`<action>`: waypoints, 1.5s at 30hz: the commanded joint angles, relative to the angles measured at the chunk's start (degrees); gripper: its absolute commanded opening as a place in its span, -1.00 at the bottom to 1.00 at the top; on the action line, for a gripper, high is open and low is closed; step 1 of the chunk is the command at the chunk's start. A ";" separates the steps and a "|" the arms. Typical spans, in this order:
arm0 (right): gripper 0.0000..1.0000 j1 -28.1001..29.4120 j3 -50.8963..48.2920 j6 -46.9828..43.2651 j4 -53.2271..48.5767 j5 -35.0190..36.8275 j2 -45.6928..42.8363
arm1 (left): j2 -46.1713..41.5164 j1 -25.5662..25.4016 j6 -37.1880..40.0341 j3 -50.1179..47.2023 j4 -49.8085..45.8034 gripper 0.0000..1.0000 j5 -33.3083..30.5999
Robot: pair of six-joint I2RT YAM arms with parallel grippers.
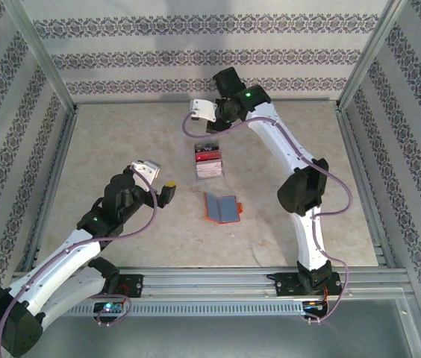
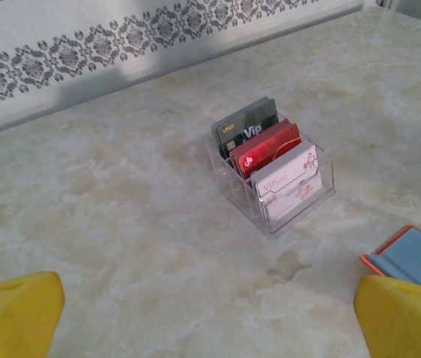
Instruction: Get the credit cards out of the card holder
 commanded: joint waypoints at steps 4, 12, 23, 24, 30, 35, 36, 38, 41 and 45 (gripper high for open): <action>-0.14 1.78 -14.61 13.34 7.92 5.62 -14.41 | -1.87 0.90 -1.42 0.99 -0.35 0.99 -5.37; 0.31 1.47 -42.51 29.85 23.63 8.78 -37.48 | -1.79 1.89 -3.49 2.31 -0.61 0.99 -13.96; 0.90 -0.73 -70.99 50.08 36.29 10.29 -59.95 | -1.17 7.99 -4.71 5.16 -0.10 0.99 -15.18; 0.96 -1.04 -73.39 51.34 37.28 10.93 -62.07 | -1.24 8.68 -5.50 5.29 -0.49 0.99 -15.09; 0.96 -4.43 -82.89 56.57 38.04 12.93 -71.54 | -1.35 11.49 -11.45 4.99 -3.13 0.99 -15.05; 0.96 -7.93 -88.79 59.46 38.33 14.31 -76.09 | -1.37 12.93 -15.04 3.51 -4.22 0.99 -12.16; 0.96 -8.63 -89.80 59.92 38.58 14.53 -76.73 | -1.41 13.21 -15.69 3.13 -4.26 0.99 -11.81; 0.96 -9.95 -91.45 60.22 39.03 14.55 -77.46 | -1.36 13.72 -16.61 2.43 -3.92 0.99 -11.41; 0.96 -11.81 -93.54 60.74 39.63 15.30 -77.76 | -1.26 14.60 -17.03 1.87 -3.38 0.99 -10.98; 0.96 -14.63 -95.66 60.93 41.37 15.42 -77.76 | -0.72 16.04 -17.05 1.28 -2.90 0.99 -11.06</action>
